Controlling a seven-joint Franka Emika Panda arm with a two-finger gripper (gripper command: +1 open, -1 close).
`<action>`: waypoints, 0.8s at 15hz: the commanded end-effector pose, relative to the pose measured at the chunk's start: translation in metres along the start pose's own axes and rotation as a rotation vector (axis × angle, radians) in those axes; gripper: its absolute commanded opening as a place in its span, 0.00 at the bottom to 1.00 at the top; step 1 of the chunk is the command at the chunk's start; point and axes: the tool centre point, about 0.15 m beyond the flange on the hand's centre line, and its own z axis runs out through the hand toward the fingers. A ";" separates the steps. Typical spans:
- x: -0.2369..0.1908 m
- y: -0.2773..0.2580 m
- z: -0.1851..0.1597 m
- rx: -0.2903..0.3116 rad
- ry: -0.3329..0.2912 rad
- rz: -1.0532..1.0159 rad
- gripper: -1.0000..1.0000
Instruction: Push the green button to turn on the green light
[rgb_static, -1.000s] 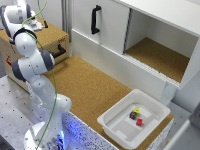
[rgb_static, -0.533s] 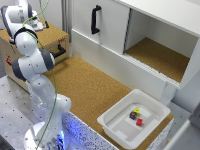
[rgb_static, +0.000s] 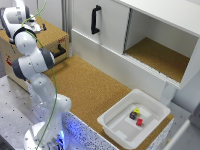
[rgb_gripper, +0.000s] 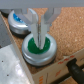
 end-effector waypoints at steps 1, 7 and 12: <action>0.005 -0.005 0.036 -0.029 -0.017 0.032 0.00; -0.002 -0.015 -0.092 -0.114 0.069 -0.032 1.00; -0.003 -0.013 -0.068 -0.045 0.006 0.011 1.00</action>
